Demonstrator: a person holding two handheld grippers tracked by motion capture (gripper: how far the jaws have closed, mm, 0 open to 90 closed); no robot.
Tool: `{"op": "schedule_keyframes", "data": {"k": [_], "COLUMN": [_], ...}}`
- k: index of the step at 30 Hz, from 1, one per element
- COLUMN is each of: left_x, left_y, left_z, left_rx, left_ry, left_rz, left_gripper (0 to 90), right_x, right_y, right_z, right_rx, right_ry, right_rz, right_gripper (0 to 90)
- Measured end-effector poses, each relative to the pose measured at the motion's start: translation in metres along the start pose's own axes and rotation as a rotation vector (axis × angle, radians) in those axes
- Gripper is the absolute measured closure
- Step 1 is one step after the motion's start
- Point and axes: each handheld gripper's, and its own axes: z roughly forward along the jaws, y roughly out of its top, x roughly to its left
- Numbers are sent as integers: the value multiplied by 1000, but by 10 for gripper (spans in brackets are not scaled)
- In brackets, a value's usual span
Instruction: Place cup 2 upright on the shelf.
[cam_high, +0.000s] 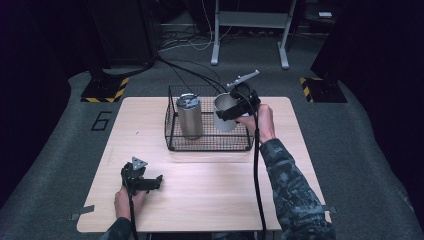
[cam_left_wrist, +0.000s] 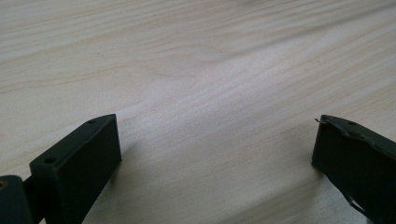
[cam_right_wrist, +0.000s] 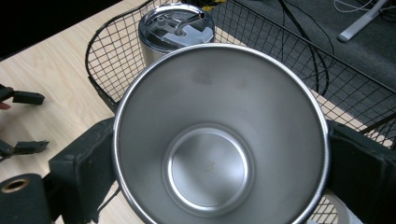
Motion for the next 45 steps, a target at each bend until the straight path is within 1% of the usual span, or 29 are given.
{"op": "schedule_keyframes", "data": {"k": [7,8,9,12,13,14,15,16,23,27,30,32,33,34,35,37,41,42,43,45], "left_x": [0,0,0,0,0,0,0,0,1,1,1,1,1,1,1,1,1,1,1,1], "left_y": [0,0,0,0,0,0,0,0,0,0,0,0,0,0,0,0,0,0,0,0], "left_z": [0,0,0,0,0,0,0,0,0,0,-1,-1,-1,-1,-1,-1,-1,-1,-1,-1], "left_rx": [-1,-1,-1,0,5,5,2,6,7,8,8,9,9,10,10,9,13,13,14,15], "left_ry": [1,1,1,1,0,0,-2,0,-5,-5,-5,-5,-5,-5,-5,-4,-7,-7,-8,-8], "left_rz": [1,1,2,1,8,6,0,8,6,5,5,5,7,12,13,9,5,5,8,12], "left_gripper": [8,8,8,8,8,8,8,8,8,8,8,8,8,8,8,8,8,8,9,8], "right_x": [-6,-7,-9,-11,-11,-12,-14,-14,-20,-23,-25,-28,-29,-31,-33,-35,-40,-41,-43,-44], "right_y": [4,5,6,7,8,8,8,9,10,10,10,9,9,8,8,7,5,5,4,3], "right_z": [14,15,16,18,20,20,21,22,30,36,39,42,44,45,47,50,58,61,63,66], "right_rx": [16,20,19,24,26,32,30,34,46,46,58,56,55,56,58,56,72,71,73,71], "right_ry": [-5,-4,-6,-9,-14,-15,-17,-20,-22,-28,-32,-34,-37,-37,-42,-42,-49,-51,-49,-45], "right_rz": [15,21,12,17,19,22,16,21,29,45,50,47,61,61,73,82,97,108,102,110], "right_gripper": [60,60,60,60,60,60,60,60,60,60,60,60,60,60,60,60,60,60,60,60]}}
